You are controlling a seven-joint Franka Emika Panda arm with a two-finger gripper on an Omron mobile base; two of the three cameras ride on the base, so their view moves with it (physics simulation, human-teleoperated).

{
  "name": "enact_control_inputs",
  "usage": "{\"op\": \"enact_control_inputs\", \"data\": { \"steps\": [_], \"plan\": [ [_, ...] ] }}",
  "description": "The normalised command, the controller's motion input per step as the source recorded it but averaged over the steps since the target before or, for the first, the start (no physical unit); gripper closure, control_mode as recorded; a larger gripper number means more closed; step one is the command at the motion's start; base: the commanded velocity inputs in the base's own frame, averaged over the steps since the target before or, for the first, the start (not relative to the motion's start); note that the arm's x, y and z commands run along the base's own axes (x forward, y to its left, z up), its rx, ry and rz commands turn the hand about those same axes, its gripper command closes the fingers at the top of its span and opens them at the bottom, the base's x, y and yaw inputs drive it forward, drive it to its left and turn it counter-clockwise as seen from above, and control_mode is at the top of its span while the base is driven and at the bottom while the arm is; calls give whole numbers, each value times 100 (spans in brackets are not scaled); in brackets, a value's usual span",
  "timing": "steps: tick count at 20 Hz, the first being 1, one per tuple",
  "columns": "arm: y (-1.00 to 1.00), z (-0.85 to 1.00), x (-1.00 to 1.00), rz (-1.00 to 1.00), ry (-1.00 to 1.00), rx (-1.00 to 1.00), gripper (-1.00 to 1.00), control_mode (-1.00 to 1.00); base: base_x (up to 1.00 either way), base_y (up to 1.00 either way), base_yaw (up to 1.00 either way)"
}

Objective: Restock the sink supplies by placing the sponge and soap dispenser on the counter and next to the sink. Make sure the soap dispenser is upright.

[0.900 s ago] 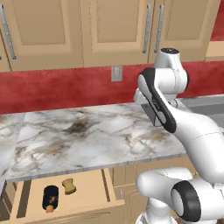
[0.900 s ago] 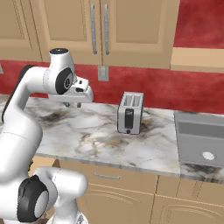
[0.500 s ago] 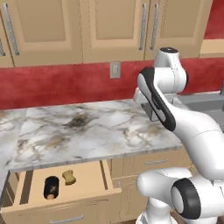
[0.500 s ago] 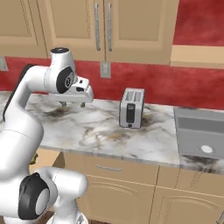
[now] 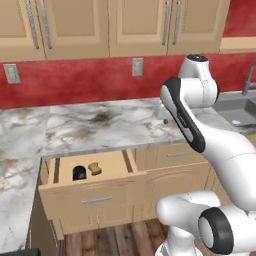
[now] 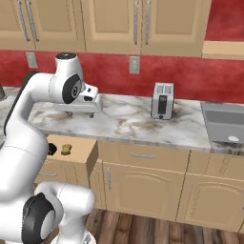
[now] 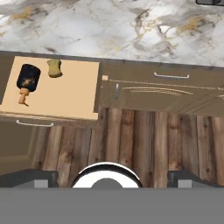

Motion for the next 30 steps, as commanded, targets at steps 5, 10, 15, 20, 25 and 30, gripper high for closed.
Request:
{"op": "enact_control_inputs", "data": {
  "steps": [5,10,15,20,25,30],
  "plan": [
    [0,0,0,0,0,0,-100,100,-37,51,0],
    [0,0,0,0,0,0,-100,100,-12,52,0],
    [0,0,0,0,0,0,-100,100,3,31,0],
    [0,-56,28,0,7,0,-100,-100,2,6,0],
    [2,-100,87,0,19,0,-100,-100,0,0,0],
    [14,-100,35,1,25,0,-100,-100,0,0,0]
  ]
}}
